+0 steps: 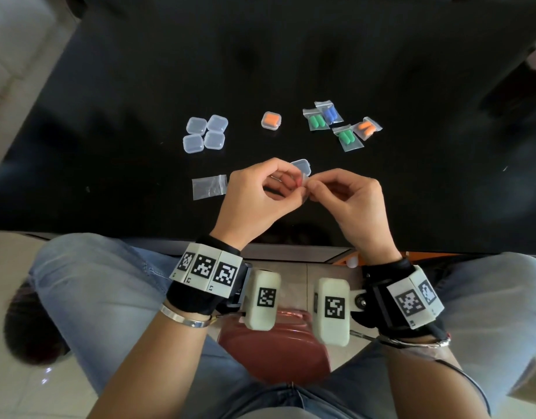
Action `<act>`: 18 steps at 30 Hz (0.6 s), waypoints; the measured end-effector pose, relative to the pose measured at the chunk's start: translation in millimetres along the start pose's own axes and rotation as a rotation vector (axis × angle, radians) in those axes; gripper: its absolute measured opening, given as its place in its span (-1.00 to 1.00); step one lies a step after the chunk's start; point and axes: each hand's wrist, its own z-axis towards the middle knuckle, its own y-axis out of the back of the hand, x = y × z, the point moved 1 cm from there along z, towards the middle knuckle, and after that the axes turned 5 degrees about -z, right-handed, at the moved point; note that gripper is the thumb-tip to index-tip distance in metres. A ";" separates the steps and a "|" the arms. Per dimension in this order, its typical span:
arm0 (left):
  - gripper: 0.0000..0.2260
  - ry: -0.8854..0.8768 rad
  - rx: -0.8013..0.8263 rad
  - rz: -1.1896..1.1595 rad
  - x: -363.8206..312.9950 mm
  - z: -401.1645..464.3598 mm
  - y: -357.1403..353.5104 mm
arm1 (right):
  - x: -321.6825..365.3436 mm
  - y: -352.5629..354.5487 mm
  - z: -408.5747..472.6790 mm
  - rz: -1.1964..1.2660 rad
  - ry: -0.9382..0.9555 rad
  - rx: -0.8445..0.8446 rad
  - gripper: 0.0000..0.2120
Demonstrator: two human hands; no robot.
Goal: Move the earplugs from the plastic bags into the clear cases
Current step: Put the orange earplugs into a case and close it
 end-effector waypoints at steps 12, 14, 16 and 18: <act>-0.86 -0.063 -0.124 0.158 9.6 0.3 -11.7 | 1.0 -12.5 5.5 -0.283 -0.017 0.008 -0.96; -0.88 -0.061 -0.138 0.177 10.2 1.2 -9.7 | 0.3 -13.5 6.9 -0.334 0.003 0.046 -0.92; -0.91 -0.080 -0.162 0.226 10.2 2.2 -7.1 | 0.6 -14.2 7.5 -0.369 0.038 0.054 -0.90; -0.91 -0.116 -0.169 0.278 10.0 3.3 -5.0 | 2.6 -14.3 7.2 -0.372 0.070 0.024 -0.88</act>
